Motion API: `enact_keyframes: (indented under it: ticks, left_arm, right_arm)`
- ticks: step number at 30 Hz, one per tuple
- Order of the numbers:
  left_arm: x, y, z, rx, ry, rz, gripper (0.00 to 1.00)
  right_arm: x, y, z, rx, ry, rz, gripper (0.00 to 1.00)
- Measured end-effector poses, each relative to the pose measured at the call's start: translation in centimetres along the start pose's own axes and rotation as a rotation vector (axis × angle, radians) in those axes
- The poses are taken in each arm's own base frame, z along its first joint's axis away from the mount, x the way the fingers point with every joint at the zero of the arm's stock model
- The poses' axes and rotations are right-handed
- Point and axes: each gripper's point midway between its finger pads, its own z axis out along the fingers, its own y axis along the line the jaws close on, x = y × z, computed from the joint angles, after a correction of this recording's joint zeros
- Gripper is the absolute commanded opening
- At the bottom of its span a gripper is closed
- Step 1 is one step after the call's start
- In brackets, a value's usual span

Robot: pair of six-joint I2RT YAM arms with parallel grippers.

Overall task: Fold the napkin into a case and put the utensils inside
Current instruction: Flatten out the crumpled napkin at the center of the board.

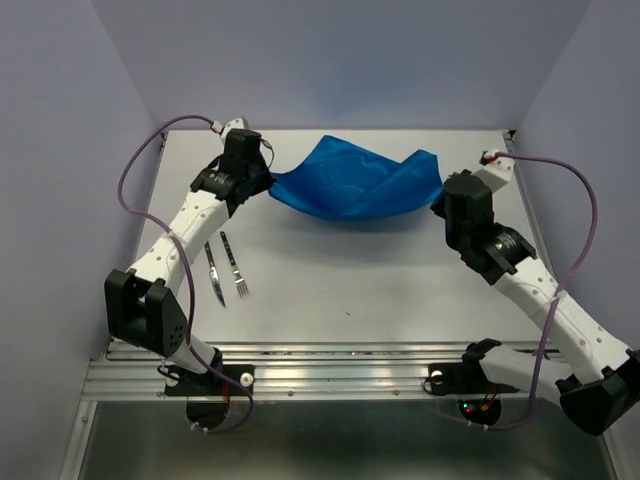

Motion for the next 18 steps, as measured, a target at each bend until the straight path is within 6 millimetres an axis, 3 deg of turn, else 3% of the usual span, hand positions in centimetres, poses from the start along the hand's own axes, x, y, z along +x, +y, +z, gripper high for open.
enact_keyframes:
  ticks: [3,7,14,18]
  left_arm:
    - [-2.4,-1.5,-1.9,0.054,-0.047,0.019,0.00]
    - [-7.0,-4.5,-5.9,0.166,-0.150,0.049,0.00]
    - [-15.2,-9.0,-16.7,0.385,-0.397,0.080,0.00]
    - [-18.2,-9.8,-22.4,0.461,-0.518,0.071,0.00]
  right_arm:
    - [-4.1,0.6,-1.4,-0.018,-0.074,0.040,0.01]
    - [-11.4,2.0,-4.3,-0.085,-0.200,0.108,0.01]
    - [-21.6,3.1,-10.0,-0.215,-0.381,0.208,0.01]
    - [-25.2,3.7,-12.5,-0.287,-0.448,0.242,0.01]
